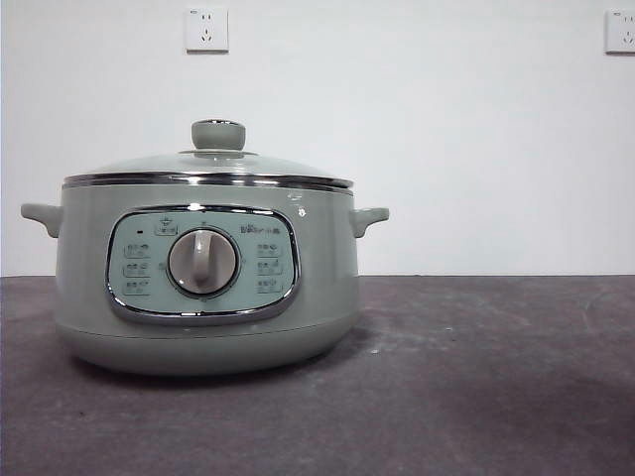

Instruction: Pick up the potato,open the lid,put the potato in the pot,close the lid

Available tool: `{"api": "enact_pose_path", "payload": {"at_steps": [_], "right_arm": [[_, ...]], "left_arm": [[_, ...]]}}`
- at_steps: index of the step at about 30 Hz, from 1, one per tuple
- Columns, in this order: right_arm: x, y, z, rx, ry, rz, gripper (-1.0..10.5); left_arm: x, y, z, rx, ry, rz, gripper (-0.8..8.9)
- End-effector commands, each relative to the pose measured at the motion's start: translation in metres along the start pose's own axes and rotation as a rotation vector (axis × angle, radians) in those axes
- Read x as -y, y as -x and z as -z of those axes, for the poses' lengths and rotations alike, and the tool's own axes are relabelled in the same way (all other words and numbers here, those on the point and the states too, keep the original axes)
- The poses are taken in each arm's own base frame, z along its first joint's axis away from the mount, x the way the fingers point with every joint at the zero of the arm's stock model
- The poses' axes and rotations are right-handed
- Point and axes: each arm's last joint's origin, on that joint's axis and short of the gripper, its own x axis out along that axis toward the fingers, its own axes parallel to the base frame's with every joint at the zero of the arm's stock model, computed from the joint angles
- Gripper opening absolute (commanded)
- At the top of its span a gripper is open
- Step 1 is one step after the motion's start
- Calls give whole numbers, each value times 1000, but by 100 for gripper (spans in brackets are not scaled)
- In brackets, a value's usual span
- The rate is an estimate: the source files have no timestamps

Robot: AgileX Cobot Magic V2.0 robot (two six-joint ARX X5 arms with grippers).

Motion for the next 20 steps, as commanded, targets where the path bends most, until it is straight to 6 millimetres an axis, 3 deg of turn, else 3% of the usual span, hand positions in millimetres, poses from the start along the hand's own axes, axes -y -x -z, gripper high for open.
{"api": "enact_pose_path", "payload": {"at_steps": [1,6,20], "right_arm": [[1,-3,6,-2,-1,1,2],[1,-3,5,6,-80,1,2],[1,-3,5,8,-78,8,2]], "left_arm": [[0,-1,4,-9,7,-5,-3],[0,-1,4,-9,7,-5,-3],[0,-1,4,-9,7,-5,-3]]}}
